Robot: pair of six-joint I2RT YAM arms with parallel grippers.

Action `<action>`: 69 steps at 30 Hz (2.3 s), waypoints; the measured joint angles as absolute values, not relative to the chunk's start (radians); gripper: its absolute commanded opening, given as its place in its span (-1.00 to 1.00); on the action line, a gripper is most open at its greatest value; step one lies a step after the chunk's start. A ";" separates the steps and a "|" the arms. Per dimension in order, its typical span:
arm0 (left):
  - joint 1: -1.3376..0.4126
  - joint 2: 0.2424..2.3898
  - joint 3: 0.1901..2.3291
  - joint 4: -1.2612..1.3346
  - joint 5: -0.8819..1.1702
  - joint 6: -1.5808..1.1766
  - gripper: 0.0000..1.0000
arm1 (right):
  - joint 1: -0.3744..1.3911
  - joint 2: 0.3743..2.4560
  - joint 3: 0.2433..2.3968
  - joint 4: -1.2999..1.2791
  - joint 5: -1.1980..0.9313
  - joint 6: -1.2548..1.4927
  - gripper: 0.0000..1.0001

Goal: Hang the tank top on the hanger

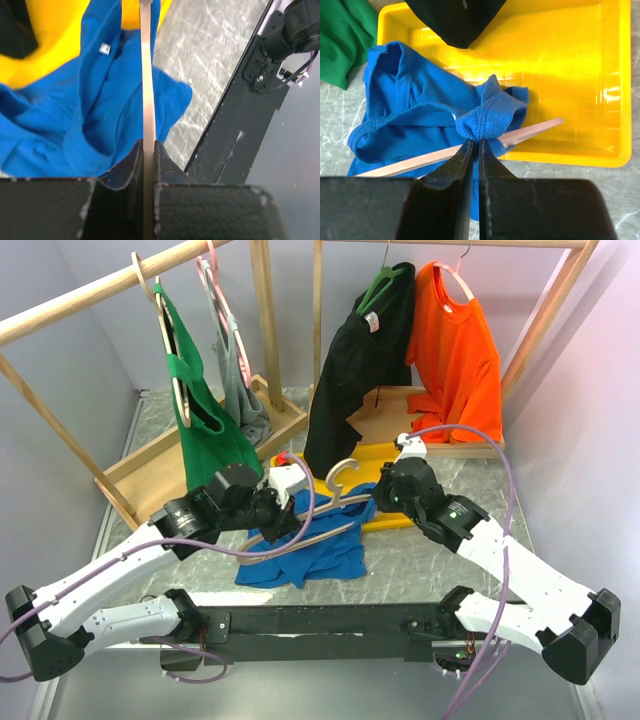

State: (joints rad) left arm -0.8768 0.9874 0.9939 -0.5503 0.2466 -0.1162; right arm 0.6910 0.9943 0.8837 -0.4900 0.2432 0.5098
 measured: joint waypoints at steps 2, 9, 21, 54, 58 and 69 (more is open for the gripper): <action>-0.877 0.990 0.966 -0.497 0.262 -0.108 -0.98 | 0.691 0.983 0.884 -0.499 0.244 0.507 -0.86; -0.877 0.991 0.868 -0.330 0.287 -0.069 -0.98 | 0.696 0.937 0.885 -0.521 0.245 0.508 -0.85; -0.866 1.053 0.743 -0.042 0.345 -0.046 -0.98 | 0.709 0.920 0.898 -0.534 0.243 0.506 -0.78; -0.672 1.334 0.825 0.226 0.716 -0.167 -0.98 | 0.749 0.797 0.789 -0.176 0.193 0.315 0.32; -0.666 1.371 0.867 0.189 0.749 -0.176 -0.98 | 0.757 0.825 0.778 -0.154 0.213 0.297 0.31; -0.666 1.390 0.897 0.137 0.781 -0.190 -0.98 | 0.825 0.890 0.772 -0.098 0.383 0.284 0.15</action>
